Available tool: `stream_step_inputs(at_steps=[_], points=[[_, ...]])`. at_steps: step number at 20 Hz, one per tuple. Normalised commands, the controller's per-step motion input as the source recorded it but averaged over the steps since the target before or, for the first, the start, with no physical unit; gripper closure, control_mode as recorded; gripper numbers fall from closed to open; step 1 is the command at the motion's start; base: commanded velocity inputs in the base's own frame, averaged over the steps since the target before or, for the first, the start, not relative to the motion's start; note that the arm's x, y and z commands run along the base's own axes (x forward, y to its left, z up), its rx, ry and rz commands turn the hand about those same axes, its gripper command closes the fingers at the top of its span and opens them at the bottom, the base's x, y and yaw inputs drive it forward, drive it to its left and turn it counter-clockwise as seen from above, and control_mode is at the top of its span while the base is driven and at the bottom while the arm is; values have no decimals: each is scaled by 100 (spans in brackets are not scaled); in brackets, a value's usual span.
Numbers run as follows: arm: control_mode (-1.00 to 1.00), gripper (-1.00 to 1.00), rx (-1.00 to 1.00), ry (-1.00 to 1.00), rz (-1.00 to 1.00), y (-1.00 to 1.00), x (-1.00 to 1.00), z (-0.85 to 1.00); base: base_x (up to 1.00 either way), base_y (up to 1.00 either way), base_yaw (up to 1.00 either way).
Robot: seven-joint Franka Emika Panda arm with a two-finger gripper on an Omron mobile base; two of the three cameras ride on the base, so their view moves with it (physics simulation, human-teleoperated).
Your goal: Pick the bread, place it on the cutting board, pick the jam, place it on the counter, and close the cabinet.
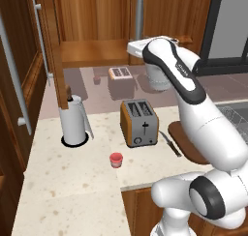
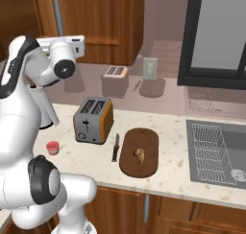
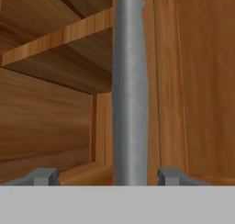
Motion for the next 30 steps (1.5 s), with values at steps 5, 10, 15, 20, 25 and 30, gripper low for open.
stream_step_inputs(at_steps=[5,10,15,20,25,30], points=[[-100,-100,0,-1,0,0,-10,0,0,0,0],[-100,-100,0,0,0,0,-18,0,0,0,0],[-100,-100,0,0,0,0,-21,0,0,0,0],[-100,-100,0,0,0,-5,-20,12,0,0,0],[-100,-100,0,0,-2,-10,-27,22,0,0,0],[-100,-100,0,0,-4,-6,-38,17,0,0,0]])
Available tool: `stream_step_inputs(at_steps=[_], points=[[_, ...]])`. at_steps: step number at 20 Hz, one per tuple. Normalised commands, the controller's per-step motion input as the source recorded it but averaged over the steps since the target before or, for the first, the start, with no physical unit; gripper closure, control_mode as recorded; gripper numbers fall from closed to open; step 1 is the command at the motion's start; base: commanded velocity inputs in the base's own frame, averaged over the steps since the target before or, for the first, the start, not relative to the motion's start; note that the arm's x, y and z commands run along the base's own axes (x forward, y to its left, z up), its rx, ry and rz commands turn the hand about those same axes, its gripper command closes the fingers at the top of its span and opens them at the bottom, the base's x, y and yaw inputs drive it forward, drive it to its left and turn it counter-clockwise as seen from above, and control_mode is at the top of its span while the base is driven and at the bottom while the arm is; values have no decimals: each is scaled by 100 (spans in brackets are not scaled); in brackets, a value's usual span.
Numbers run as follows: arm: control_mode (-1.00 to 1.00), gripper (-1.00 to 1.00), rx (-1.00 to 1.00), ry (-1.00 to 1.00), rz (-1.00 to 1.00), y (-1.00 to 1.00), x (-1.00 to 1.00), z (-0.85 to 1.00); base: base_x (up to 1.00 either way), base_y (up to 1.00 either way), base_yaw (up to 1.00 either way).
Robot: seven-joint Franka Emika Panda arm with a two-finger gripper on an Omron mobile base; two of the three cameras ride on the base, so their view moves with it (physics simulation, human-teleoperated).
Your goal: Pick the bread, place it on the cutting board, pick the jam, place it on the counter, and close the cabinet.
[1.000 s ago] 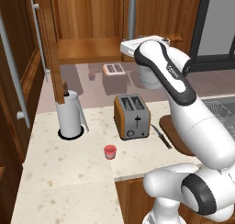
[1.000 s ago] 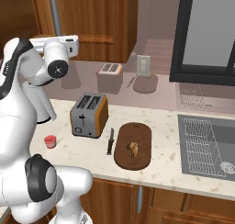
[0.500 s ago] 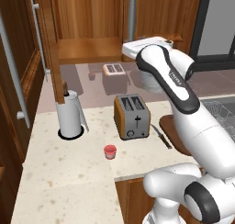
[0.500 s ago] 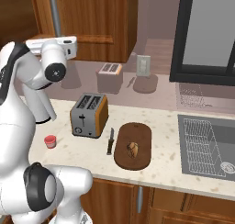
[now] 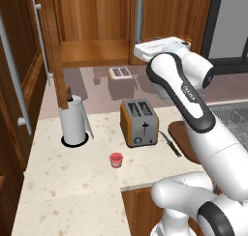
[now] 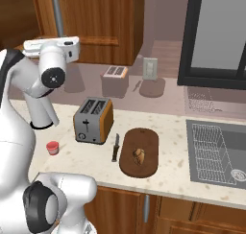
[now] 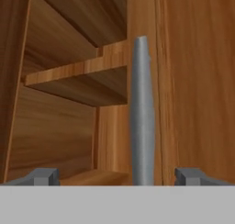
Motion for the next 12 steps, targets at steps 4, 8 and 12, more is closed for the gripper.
stream_step_inputs(at_steps=[4,8,12], points=[[-100,-100,0,0,-7,0,-48,20,0,0,0],[-100,-100,0,0,-9,0,-50,20,0,0,0],[-100,-100,0,0,-10,0,-56,20,0,0,0]])
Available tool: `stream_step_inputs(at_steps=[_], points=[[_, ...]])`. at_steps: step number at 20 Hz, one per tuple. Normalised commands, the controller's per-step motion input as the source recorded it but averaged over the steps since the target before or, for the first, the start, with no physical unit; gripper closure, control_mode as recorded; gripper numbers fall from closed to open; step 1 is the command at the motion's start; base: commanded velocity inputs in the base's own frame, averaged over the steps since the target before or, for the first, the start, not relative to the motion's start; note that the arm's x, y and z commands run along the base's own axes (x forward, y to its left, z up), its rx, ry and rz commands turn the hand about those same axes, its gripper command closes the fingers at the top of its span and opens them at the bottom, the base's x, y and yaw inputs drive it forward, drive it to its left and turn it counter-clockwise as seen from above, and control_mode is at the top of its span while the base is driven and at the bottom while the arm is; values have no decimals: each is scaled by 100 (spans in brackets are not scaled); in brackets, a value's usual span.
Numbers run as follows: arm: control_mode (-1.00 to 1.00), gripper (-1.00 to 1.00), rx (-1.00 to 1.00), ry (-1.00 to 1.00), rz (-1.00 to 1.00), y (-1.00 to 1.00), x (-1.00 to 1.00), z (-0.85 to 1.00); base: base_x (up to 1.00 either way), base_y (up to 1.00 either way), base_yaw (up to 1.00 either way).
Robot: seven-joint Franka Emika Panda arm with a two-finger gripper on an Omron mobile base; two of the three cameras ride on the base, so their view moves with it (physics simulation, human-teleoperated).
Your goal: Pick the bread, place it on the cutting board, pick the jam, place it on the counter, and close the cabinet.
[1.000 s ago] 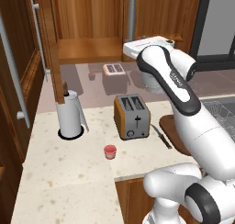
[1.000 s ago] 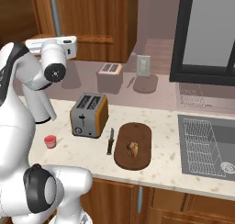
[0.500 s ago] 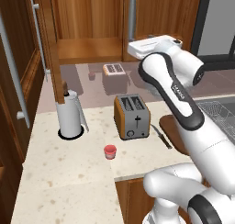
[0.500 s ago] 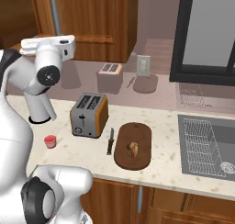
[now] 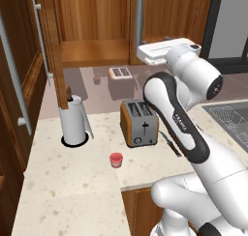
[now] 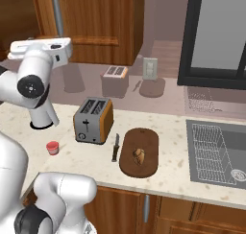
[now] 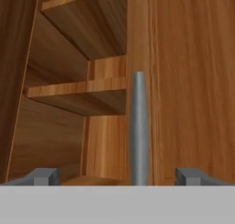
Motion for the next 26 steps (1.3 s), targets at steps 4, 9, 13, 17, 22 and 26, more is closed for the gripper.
stream_step_inputs(at_steps=[4,9,13,17,22,26], points=[[-100,-100,0,0,-9,0,-55,16,0,0,0],[-100,-100,0,0,-7,0,-56,15,0,0,0],[-100,-100,0,0,-5,0,-56,13,0,0,0],[-100,-100,0,0,-4,0,-51,7,0,0,0],[-100,-100,0,0,-2,0,-34,4,0,0,0],[-100,-100,0,0,-3,0,-39,3,0,0,0]])
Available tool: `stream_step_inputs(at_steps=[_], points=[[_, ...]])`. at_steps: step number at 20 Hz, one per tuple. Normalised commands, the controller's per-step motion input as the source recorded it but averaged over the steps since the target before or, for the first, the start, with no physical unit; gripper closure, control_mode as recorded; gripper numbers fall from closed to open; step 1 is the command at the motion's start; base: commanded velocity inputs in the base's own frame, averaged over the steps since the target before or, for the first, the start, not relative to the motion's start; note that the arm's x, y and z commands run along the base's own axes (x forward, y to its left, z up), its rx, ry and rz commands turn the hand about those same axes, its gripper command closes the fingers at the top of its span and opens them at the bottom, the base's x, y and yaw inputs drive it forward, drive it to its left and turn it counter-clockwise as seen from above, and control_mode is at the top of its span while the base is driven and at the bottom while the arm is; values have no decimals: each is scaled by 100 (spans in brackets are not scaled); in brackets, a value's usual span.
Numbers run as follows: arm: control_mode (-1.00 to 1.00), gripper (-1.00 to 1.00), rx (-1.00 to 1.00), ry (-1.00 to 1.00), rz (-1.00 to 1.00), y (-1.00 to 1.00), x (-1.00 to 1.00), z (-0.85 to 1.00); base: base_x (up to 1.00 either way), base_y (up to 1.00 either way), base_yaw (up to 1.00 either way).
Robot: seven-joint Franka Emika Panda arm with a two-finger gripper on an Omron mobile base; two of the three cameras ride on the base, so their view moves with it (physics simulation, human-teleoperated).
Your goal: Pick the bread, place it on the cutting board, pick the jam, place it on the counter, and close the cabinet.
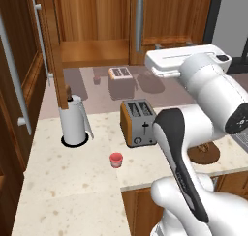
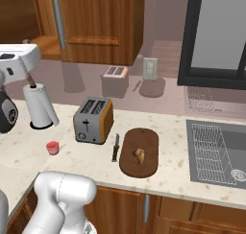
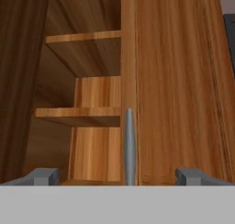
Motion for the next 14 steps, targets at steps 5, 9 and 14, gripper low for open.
stream_step_inputs(at_steps=[5,9,14], points=[[-100,-100,0,0,-5,5,-48,0,0,0,0],[-100,-100,0,0,-4,9,-49,0,0,0,0],[-100,-100,0,0,-4,15,-49,0,0,0,0]])
